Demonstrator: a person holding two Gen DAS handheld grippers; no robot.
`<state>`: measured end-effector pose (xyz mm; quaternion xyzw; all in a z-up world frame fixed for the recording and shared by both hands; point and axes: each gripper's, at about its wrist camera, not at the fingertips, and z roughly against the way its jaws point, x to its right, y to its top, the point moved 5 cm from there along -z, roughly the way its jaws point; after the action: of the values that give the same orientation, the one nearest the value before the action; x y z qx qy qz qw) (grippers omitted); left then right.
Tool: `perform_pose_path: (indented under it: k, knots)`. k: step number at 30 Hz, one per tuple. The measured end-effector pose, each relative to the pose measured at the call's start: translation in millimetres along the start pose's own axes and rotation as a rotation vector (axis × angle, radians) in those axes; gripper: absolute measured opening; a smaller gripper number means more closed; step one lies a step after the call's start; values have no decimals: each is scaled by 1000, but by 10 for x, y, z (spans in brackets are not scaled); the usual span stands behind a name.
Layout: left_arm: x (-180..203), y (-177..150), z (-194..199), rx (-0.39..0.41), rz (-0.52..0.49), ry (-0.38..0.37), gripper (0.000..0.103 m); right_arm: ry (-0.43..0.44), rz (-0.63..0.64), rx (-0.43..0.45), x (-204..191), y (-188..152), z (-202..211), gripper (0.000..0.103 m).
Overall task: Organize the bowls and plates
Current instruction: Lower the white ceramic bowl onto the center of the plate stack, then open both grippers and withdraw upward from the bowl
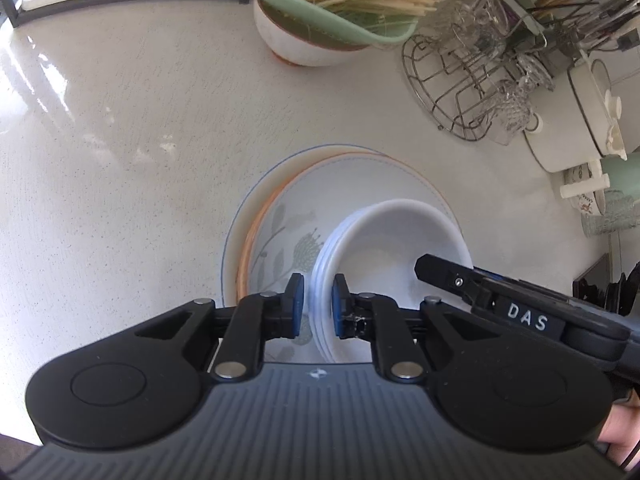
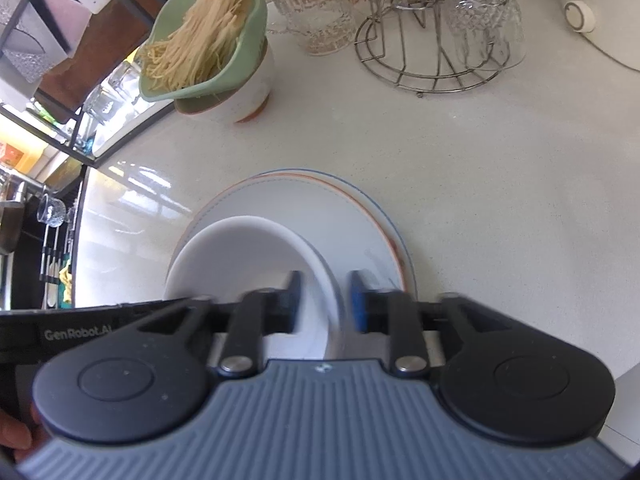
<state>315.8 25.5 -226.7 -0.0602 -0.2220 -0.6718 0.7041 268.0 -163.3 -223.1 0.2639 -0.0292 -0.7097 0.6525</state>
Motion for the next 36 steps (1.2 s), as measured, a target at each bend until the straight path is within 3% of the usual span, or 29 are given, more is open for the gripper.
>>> perform_pose_path:
  k: [5,10,23,25,28,36]
  knots:
    - [-2,-24,163,37,-11,-6,22,11,10,28,-45,-13,108,39]
    - [49,1,390,90,-47,3,23,26,0,86,-78,14,291,59]
    - [569,-125,1288,332,-95,68,23,46,66,276,131,92,1128,59]
    - [672,-193,1416,382,-101,76,30,60,79,310,159,79,1307,59]
    - [829,-315,1589,434,-114,102,32,76,116,366,203,40,1556,59]
    - [1149,-798,1870,512,-124,124,43,132,172,463,368,-174,2028,59]
